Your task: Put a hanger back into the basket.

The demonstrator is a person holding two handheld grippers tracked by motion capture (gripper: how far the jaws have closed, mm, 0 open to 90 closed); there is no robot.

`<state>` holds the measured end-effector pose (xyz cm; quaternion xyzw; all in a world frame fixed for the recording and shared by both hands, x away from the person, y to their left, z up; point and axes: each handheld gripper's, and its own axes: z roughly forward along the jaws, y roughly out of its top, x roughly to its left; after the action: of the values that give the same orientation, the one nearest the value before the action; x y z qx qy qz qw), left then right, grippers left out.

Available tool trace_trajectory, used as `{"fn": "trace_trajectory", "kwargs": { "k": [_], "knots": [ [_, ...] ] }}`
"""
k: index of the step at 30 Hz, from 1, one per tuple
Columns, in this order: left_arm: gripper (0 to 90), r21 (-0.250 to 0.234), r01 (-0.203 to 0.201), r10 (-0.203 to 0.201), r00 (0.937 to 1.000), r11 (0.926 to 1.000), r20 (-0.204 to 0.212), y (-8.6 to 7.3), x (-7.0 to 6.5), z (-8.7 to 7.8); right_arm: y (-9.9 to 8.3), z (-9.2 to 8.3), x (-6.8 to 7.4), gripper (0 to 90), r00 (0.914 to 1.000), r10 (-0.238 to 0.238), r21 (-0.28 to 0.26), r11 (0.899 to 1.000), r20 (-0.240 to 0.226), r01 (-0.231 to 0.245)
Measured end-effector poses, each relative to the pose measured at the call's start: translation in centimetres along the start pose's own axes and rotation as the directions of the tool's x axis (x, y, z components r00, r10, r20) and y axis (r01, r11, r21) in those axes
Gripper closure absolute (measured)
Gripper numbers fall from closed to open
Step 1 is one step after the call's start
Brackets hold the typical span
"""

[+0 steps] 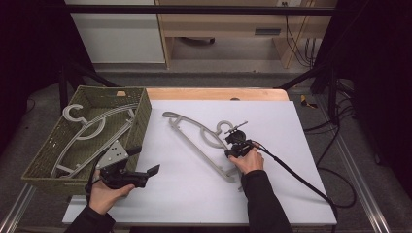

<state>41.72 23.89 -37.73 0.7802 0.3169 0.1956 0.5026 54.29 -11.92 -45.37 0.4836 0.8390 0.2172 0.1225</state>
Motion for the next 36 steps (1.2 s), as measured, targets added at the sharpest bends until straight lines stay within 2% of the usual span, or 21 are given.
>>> {"fn": "trace_trajectory", "kwargs": {
  "k": [3,8,15,16,20,24,25,26,28,36],
  "knots": [
    [9.3,0.004,0.000,0.000,1.0000,1.0000,0.000,0.0,0.0,0.1,0.0,0.2,0.0,71.1,1.0000,-0.001,0.015,1.000,0.006,0.001],
    [9.3,0.007,-0.005,0.005,1.0000,1.0000,0.000,0.0,-0.1,0.1,-0.1,0.3,0.2,80.0,1.0000,0.007,0.004,1.000,0.004,-0.007],
    [9.3,0.005,-0.004,0.004,1.0000,1.0000,-0.003,0.0,0.0,0.1,-0.1,0.2,0.3,82.5,0.9982,0.060,0.002,0.998,0.011,-0.060],
    [9.3,0.008,-0.008,0.008,1.0000,0.9999,-0.004,0.0,0.0,0.0,-0.2,0.3,0.2,82.6,0.9987,0.048,-0.007,0.999,0.019,-0.048],
    [9.3,0.003,-0.005,0.005,1.0000,1.0000,-0.006,0.0,0.0,0.0,-0.4,0.1,0.2,82.8,0.9981,0.059,-0.029,0.998,0.016,-0.058],
    [9.3,0.003,-0.007,0.007,0.9999,1.0000,-0.009,0.1,0.1,-0.1,-0.5,-0.7,0.0,82.8,0.9984,0.056,-0.058,0.997,-0.006,-0.057],
    [9.4,0.002,-0.008,0.008,0.9999,1.0000,-0.011,0.1,0.1,-0.1,-0.6,-0.9,-0.2,82.9,0.9991,0.042,-0.072,0.997,-0.004,-0.042],
    [9.3,0.000,-0.006,0.006,0.9999,1.0000,-0.011,0.1,0.1,-0.1,-0.6,-1.3,-0.1,82.9,0.9984,0.057,-0.077,0.995,-0.010,-0.057],
    [9.3,-0.001,-0.008,0.008,0.9999,1.0000,-0.012,0.1,0.1,-0.2,-0.6,-1.9,-0.4,82.9,0.9991,0.038,-0.100,0.994,-0.019,-0.040],
    [9.4,-0.002,-0.009,0.009,0.9998,1.0000,-0.017,0.2,0.2,-0.3,-1.3,-4.6,-1.1,82.9,0.9991,0.015,-0.166,0.986,-0.040,-0.022]
  ]
}}
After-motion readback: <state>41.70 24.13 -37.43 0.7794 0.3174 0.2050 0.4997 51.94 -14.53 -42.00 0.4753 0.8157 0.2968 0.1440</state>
